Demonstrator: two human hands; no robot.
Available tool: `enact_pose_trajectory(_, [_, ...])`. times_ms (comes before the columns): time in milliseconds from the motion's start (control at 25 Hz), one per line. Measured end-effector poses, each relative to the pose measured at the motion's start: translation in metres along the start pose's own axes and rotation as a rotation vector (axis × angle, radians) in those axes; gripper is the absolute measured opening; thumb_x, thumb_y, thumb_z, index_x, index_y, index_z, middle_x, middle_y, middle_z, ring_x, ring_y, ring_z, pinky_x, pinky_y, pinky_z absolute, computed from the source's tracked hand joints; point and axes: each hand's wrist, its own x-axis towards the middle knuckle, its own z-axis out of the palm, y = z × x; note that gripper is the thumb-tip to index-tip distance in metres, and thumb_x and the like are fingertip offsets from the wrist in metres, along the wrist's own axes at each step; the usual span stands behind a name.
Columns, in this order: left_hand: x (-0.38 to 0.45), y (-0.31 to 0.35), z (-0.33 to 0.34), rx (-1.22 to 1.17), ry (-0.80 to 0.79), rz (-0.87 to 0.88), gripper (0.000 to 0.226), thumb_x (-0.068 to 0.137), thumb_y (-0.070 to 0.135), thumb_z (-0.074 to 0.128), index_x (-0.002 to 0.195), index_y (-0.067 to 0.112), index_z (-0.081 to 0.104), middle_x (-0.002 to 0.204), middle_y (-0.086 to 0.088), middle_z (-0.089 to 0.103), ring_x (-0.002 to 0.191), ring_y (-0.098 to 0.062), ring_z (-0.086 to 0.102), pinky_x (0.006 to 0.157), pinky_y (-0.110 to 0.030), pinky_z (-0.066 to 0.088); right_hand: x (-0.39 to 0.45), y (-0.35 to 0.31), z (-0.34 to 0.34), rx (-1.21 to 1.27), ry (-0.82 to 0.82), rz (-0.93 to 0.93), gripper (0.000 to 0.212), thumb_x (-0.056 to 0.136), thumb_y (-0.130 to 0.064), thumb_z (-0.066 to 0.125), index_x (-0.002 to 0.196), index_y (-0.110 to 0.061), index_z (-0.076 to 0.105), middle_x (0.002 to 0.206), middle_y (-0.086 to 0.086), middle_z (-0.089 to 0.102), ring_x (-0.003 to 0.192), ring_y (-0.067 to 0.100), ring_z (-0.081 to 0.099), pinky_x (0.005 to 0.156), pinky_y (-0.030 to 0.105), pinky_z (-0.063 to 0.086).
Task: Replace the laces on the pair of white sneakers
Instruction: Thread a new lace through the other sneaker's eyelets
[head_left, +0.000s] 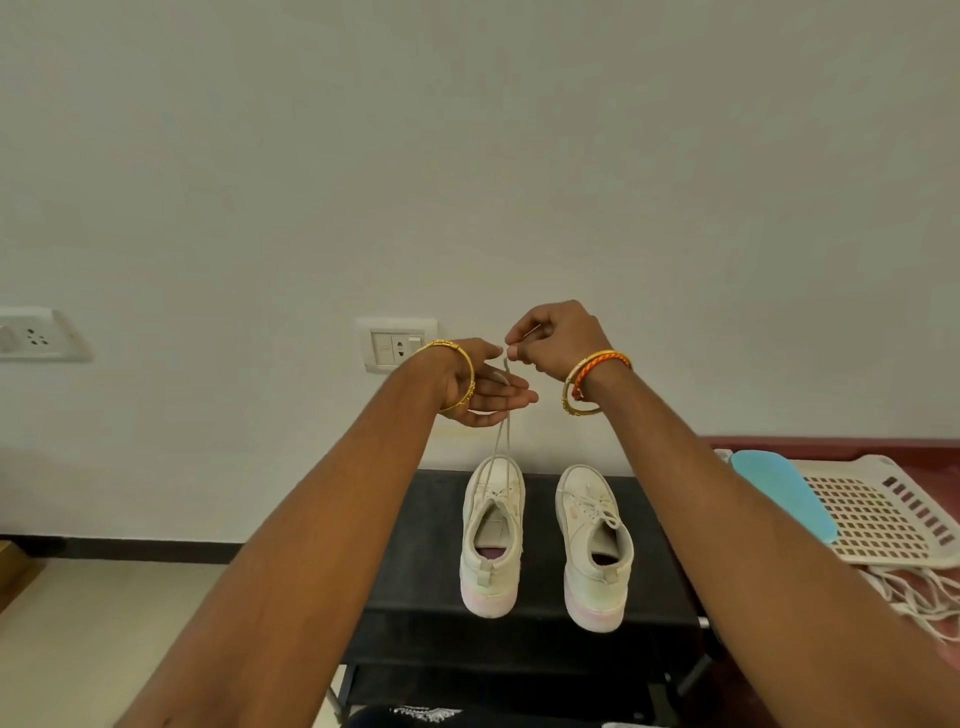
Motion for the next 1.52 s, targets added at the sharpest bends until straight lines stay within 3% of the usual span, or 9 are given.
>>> enact_pose_trajectory(160, [-0.002,-0.001,0.002,-0.018,0.006,-0.011,0.037,0.097,0.026,0.046,0.081,0.000,0.067,0.072,-0.012,0.073,0.058,-0.019,0.070,0.070,-0.029,0.050,-0.007,0.005,0.002,0.026,-0.006,0.024,0.018,0.078,-0.008,0.071,0.093,-0.013,0.064,0.087,0.007,0.068,0.078,0.018,0.064,0.065,0.022,0.050])
enact_pose_trajectory(320, [0.000,0.001,0.000,0.011,0.072,0.007,0.022,0.094,0.016,0.051,0.083,0.000,0.061,0.059,-0.012,0.068,0.064,-0.022,0.066,0.064,-0.035,0.052,-0.021,0.015,0.012,-0.230,-0.144,-0.096,0.022,0.083,-0.021,0.068,0.101,-0.009,0.066,0.089,0.001,0.059,0.080,0.012,0.053,0.059,0.012,0.038])
enact_pose_trajectory(520, [-0.005,0.001,0.002,0.054,0.015,0.010,0.029,0.098,0.015,0.044,0.082,-0.001,0.062,0.060,-0.015,0.068,0.063,-0.025,0.069,0.061,-0.037,0.053,-0.024,0.020,0.022,-0.219,0.020,-0.191,0.015,0.089,-0.014,0.061,0.097,-0.003,0.067,0.090,0.010,0.065,0.077,0.014,0.052,0.069,0.023,0.046])
enact_pose_trajectory(680, [-0.003,0.000,-0.005,0.276,-0.020,0.089,0.028,0.099,0.010,0.040,0.085,0.005,0.063,0.057,-0.003,0.067,0.057,-0.014,0.066,0.073,-0.031,0.052,-0.019,0.021,0.008,-0.166,-0.047,-0.145,0.015,0.089,-0.008,0.059,0.099,-0.005,0.070,0.095,0.010,0.068,0.080,0.014,0.057,0.066,0.014,0.044])
enact_pose_trajectory(920, [-0.004,-0.008,-0.010,0.531,-0.079,0.269,0.026,0.098,0.010,0.040,0.092,0.008,0.066,0.058,-0.002,0.047,0.055,-0.012,0.044,0.064,-0.025,0.049,-0.009,0.022,0.015,-0.166,-0.030,-0.182,0.015,0.092,-0.004,0.055,0.098,-0.005,0.068,0.093,0.010,0.068,0.079,0.015,0.059,0.073,0.020,0.046])
enact_pose_trajectory(1120, [0.005,-0.015,-0.016,0.929,0.136,0.630,0.028,0.094,0.027,0.054,0.100,0.005,0.069,0.071,0.000,0.062,0.062,-0.010,0.056,0.064,-0.019,0.047,-0.010,0.035,0.035,0.139,-0.148,0.085,0.009,0.098,-0.011,0.045,0.101,-0.007,0.053,0.084,0.012,0.065,0.065,0.018,0.064,0.062,0.022,0.054])
enact_pose_trajectory(1320, [0.013,-0.037,-0.010,1.568,0.646,0.992,0.026,0.097,0.028,0.050,0.117,0.019,0.065,0.101,-0.003,0.069,0.089,-0.019,0.063,0.076,-0.029,0.049,-0.014,0.036,0.041,0.309,-0.162,0.277,0.020,0.098,-0.012,0.048,0.105,0.001,0.060,0.070,0.008,0.061,0.057,0.016,0.059,0.054,0.019,0.054])
enact_pose_trajectory(1400, [0.017,-0.049,-0.013,1.717,0.688,1.151,0.024,0.095,0.021,0.053,0.116,0.016,0.064,0.094,-0.006,0.069,0.084,-0.020,0.062,0.069,-0.027,0.047,-0.017,0.034,0.038,0.363,-0.211,0.331,0.020,0.097,-0.013,0.049,0.099,0.000,0.064,0.070,0.007,0.061,0.057,0.014,0.058,0.053,0.018,0.054])
enact_pose_trajectory(1520, [0.023,-0.063,-0.022,1.628,0.674,1.448,0.014,0.082,0.014,0.071,0.095,0.010,0.072,0.068,-0.008,0.067,0.062,-0.021,0.059,0.052,-0.024,0.043,-0.019,0.033,0.033,0.338,-0.314,0.384,0.020,0.096,-0.012,0.050,0.083,-0.007,0.064,0.071,0.006,0.062,0.058,0.013,0.056,0.057,0.020,0.053])
